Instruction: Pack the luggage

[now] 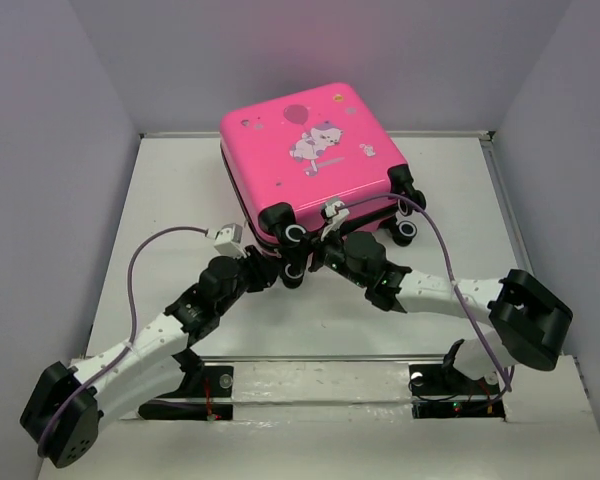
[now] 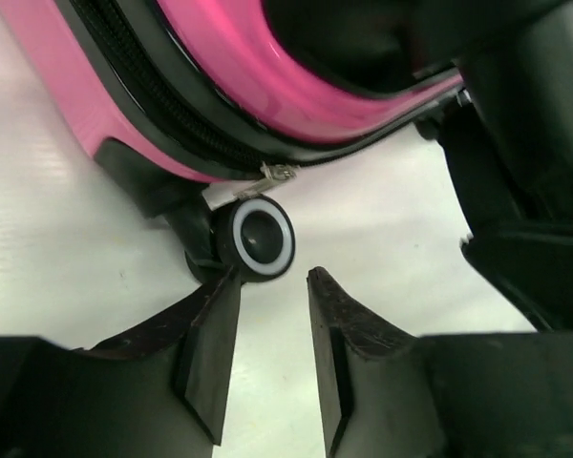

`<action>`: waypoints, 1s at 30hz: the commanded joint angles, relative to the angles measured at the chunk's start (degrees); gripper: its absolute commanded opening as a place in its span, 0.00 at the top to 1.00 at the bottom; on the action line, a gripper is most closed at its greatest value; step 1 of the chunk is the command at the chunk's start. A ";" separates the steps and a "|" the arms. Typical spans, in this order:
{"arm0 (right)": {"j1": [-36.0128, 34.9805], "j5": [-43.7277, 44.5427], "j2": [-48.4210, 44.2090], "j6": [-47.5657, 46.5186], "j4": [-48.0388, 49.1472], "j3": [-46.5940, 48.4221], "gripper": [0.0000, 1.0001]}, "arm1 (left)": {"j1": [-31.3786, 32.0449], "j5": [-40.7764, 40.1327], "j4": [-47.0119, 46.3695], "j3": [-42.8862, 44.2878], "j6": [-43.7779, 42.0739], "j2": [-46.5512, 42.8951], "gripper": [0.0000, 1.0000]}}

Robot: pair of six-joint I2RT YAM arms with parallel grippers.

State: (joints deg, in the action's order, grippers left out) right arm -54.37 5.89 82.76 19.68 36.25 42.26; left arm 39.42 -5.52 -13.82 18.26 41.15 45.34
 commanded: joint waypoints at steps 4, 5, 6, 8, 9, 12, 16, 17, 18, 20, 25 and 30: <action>0.93 -2.46 -1.73 0.44 4.88 4.67 0.93 | 1.27 -10.30 -12.71 5.99 -5.46 10.99 0.52; 0.93 -2.81 -1.55 0.62 4.97 4.67 0.93 | 1.45 -11.00 -13.15 6.17 -5.64 11.87 0.52; 0.93 -3.68 -1.20 0.71 4.97 4.76 0.93 | 2.06 -13.27 -13.42 6.52 -5.72 13.18 0.52; 0.93 -4.83 -0.76 1.32 5.06 4.76 0.93 | 2.42 -14.69 -14.90 6.70 -5.81 14.15 0.51; 0.93 -5.27 -0.50 1.50 5.23 4.76 0.93 | 2.68 -14.96 -15.70 6.70 -5.81 15.03 0.50; 0.41 -5.45 1.17 2.20 6.29 4.85 0.93 | 4.78 -17.41 -19.04 7.31 -5.46 17.31 0.47; -0.91 -7.10 2.23 2.38 6.82 5.02 0.93 | 7.33 -25.40 -19.31 8.63 -5.29 18.64 0.48; -1.61 -7.29 2.40 2.20 6.90 5.11 0.93 | 7.60 -27.07 -19.31 8.81 -4.94 18.82 0.48; -1.62 -7.30 2.67 2.20 6.99 5.20 0.93 | 7.86 -29.09 -19.31 8.90 -4.67 18.99 0.49; -2.93 -7.12 3.19 2.46 7.17 5.20 0.93 | 8.22 -33.49 -19.49 9.33 -3.88 19.43 0.51; -4.25 -6.51 4.16 2.99 8.22 4.59 0.93 | 8.57 -40.34 -20.36 11.09 -2.91 21.19 0.57; -4.78 -6.16 3.37 3.70 8.93 3.01 0.93 | 8.66 -44.48 -20.19 12.41 -3.79 21.98 0.79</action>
State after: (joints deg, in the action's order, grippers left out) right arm -55.66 4.56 86.94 21.23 39.62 44.16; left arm 48.99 -37.19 -25.58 25.71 37.78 67.20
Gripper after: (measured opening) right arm 0.617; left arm 0.272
